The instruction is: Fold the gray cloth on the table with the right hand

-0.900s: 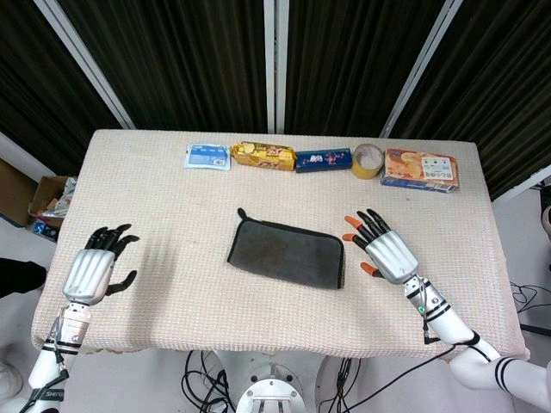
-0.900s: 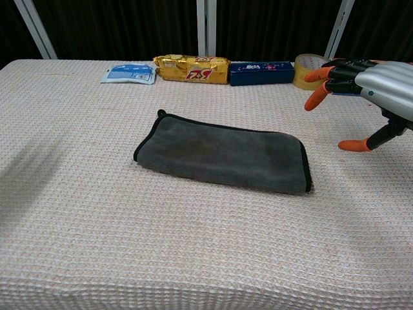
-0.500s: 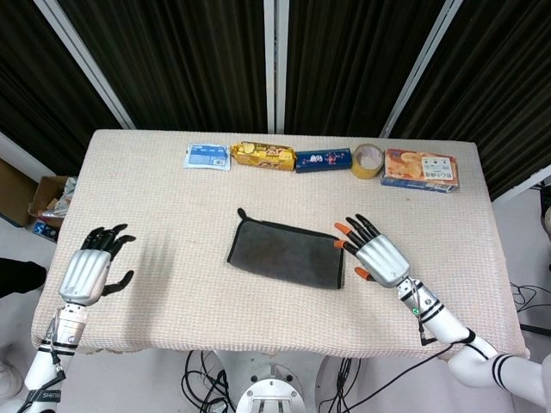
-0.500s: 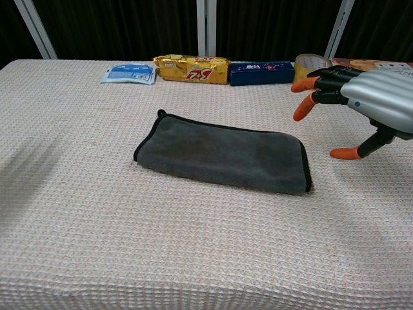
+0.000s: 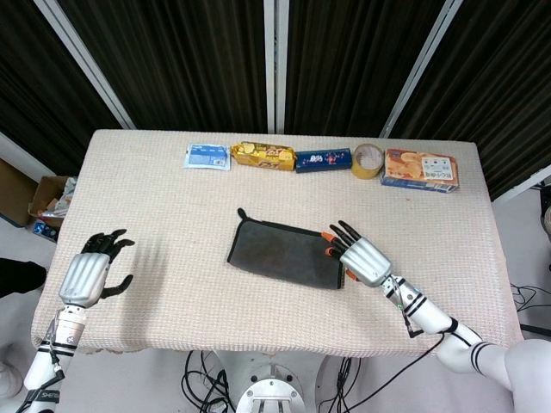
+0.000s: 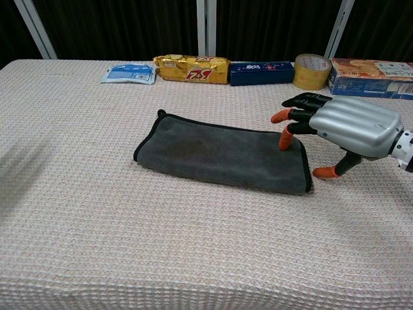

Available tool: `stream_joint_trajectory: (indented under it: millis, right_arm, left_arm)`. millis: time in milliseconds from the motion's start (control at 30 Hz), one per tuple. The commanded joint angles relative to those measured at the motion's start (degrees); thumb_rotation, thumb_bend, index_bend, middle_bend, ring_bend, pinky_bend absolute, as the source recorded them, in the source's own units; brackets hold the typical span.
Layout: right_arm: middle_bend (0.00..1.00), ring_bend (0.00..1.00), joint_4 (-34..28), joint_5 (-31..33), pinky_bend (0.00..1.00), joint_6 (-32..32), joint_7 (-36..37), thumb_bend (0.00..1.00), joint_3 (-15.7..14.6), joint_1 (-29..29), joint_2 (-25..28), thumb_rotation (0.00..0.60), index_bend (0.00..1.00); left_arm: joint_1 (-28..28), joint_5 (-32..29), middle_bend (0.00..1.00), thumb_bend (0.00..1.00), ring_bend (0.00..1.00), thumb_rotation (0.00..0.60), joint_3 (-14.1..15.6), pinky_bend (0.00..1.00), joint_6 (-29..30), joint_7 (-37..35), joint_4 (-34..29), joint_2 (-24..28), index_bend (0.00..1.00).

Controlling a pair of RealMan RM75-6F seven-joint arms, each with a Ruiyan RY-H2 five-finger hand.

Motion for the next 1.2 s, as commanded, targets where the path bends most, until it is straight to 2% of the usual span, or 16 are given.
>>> stream_joint_trajectory:
  millis: [33,167,333,433,567,800,1067,1200]
  right_arm:
    - [0.14,0.0,2.4,-0.5,0.0,0.2,1.3,0.1,-0.3,0.6,-1.7,0.6,0.37]
    - [0.15,0.0,4.3,-0.5,0.0,0.4,2.2,0.11,-0.1,1.3,-3.3,0.6,0.41]
    - [0.19,0.0,6.3,-0.7,0.0,1.1,3.3,0.2,0.0,1.9,-4.6,0.6,0.52]
    - [0.2,0.0,6.7,-0.6,0.0,1.6,3.9,0.25,-0.1,2.0,-4.8,0.6,0.54]
    - [0.21,0.0,6.0,-0.6,0.0,2.9,4.4,0.27,-0.2,1.6,-4.1,0.6,0.55]
    - [0.23,0.0,3.4,-0.8,0.0,6.2,3.0,0.29,-1.1,-0.4,-0.6,0.6,0.58]
    - [0.24,0.0,-2.3,-1.0,0.0,11.8,0.7,0.29,-2.4,-4.6,7.5,0.6,0.62]
    - [0.25,0.0,-5.6,-1.9,0.0,12.1,-1.3,0.29,-1.3,-3.4,9.6,0.6,0.63]
  left_arm:
    - [-0.2,-0.1,0.11,0.28,0.15,0.6,-0.2,0.12,-0.4,-0.7,0.2,0.1,0.26]
    - [-0.2,-0.1,0.11,0.28,0.15,0.6,-0.4,0.12,-0.5,-1.6,0.3,0.2,0.26]
    - [0.0,0.4,0.11,0.28,0.15,0.6,-0.2,0.12,-0.3,-1.9,0.4,0.5,0.26]
    - [0.2,0.5,0.11,0.28,0.15,0.6,-0.2,0.12,0.0,-2.1,0.4,0.7,0.26]
    - [0.3,0.8,0.11,0.28,0.15,0.6,0.0,0.12,0.1,-2.4,0.1,0.9,0.26]
    - [0.2,1.2,0.11,0.28,0.15,0.6,-0.2,0.12,0.1,-2.3,-0.3,1.1,0.26]
    - [-0.2,1.5,0.11,0.28,0.15,0.6,-0.4,0.12,-0.2,-1.8,-0.8,1.1,0.26]
    - [-0.3,1.4,0.11,0.28,0.15,0.6,-0.5,0.12,-0.2,-1.5,-1.1,1.1,0.26]
